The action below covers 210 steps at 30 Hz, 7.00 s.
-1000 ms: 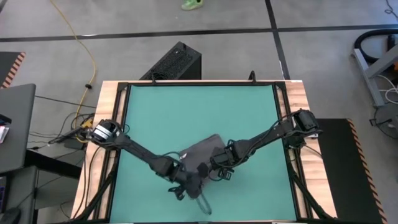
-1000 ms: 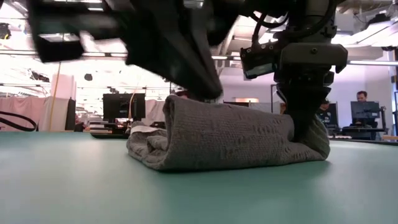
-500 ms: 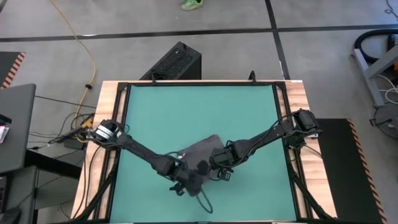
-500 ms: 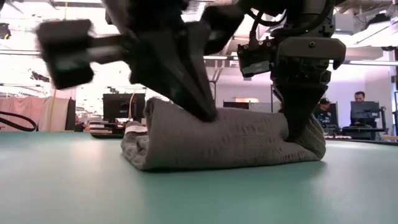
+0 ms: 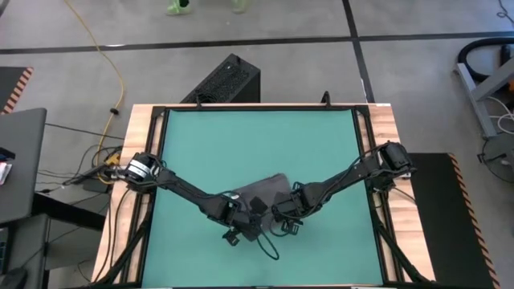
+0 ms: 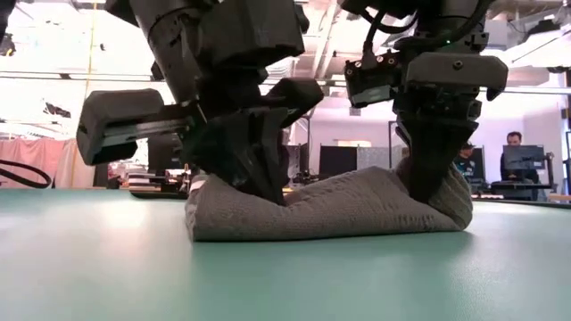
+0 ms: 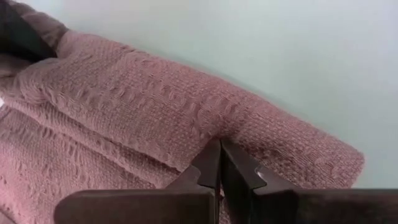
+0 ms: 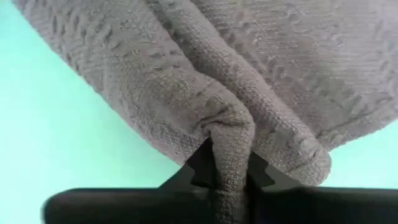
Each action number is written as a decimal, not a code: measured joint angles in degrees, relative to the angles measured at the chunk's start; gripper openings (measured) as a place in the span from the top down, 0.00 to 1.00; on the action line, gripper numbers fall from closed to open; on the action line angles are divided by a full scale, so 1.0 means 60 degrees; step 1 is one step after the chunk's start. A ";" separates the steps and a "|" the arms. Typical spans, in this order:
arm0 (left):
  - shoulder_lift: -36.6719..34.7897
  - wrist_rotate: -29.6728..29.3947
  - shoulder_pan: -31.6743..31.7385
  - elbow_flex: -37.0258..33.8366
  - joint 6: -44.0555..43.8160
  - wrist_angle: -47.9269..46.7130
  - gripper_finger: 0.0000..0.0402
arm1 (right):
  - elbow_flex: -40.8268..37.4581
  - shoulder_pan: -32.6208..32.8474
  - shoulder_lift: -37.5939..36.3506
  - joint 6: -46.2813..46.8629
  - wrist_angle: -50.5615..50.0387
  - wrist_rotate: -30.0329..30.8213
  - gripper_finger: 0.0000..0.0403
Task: Roll towel into tight, uniform cylinder
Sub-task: Roll the gray towel
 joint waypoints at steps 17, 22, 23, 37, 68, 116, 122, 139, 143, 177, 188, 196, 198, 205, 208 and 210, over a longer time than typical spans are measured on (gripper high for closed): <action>-0.0005 0.0289 0.0081 -0.0444 -0.0354 0.0328 1.00 | -0.0004 0.1410 -0.1748 -0.0281 -0.3314 0.3505 0.67; -0.0009 0.0293 0.0079 -0.0449 -0.0414 0.0298 1.00 | -0.0003 0.2239 -0.2712 -0.2414 -0.2014 0.4952 0.70; -0.0009 0.0297 0.0079 -0.0452 -0.0417 0.0298 1.00 | -0.0070 0.2326 -0.2861 -0.2803 -0.1614 0.4983 0.72; -0.0010 0.0607 0.0082 -0.0452 -0.0329 0.0188 1.00 | -0.4822 0.1372 -0.4345 -0.5089 0.6279 0.3766 0.94; -0.0790 0.0675 -0.0352 -0.0494 -0.0649 -0.2524 1.00 | -0.5745 0.0789 0.0345 -0.1154 1.2374 0.0924 0.96; -0.0931 0.0956 0.0416 -0.2288 -0.0872 0.1323 1.00 | -0.1751 0.4003 0.0114 -0.8321 0.4790 0.4682 0.27; -0.0931 0.1033 0.0420 -0.2288 -0.0727 0.1356 1.00 | -0.1570 0.3897 0.0864 -0.7723 0.4505 0.5441 0.27; -0.0927 0.1465 0.0449 -0.2299 -0.0510 0.1473 1.00 | -0.1669 0.3654 0.1059 -0.4205 0.3565 0.5629 0.80; -0.0920 0.1862 0.0465 -0.2306 -0.0896 0.1573 1.00 | -0.1613 0.3672 0.1014 -0.3711 0.3440 0.5623 0.88; -0.1553 0.3978 0.0360 -0.1611 -0.1794 0.1610 1.00 | -0.1304 0.1922 -0.1192 0.3369 0.1251 0.1384 0.88; -0.1204 0.0298 0.0224 -0.1593 -0.0295 0.2669 1.00 | -0.1311 0.2062 -0.1192 0.3340 0.1271 0.1278 0.88; -0.0278 0.0955 0.0540 -0.1585 0.0146 0.4102 1.00 | -0.1311 0.2131 -0.1316 0.3877 0.1115 0.1112 0.88; -0.0278 0.1332 0.0725 -0.1578 -0.0186 0.3985 1.00 | -0.1315 0.2194 -0.1589 0.4200 0.1032 0.1231 0.88; -0.0164 0.3988 0.1647 -0.1574 -0.2310 0.3732 1.00 | -0.1292 0.2360 -0.2625 0.6001 -0.0923 0.1832 0.88; -0.0115 0.4586 0.1894 -0.1578 -0.2706 0.3877 1.00 | -0.1299 0.2347 -0.2570 0.6211 -0.1148 0.1723 0.88; -0.0084 0.4790 0.1931 -0.1578 -0.2786 0.3958 1.00 | -0.1320 0.2277 -0.2476 0.6329 -0.1146 0.1394 0.88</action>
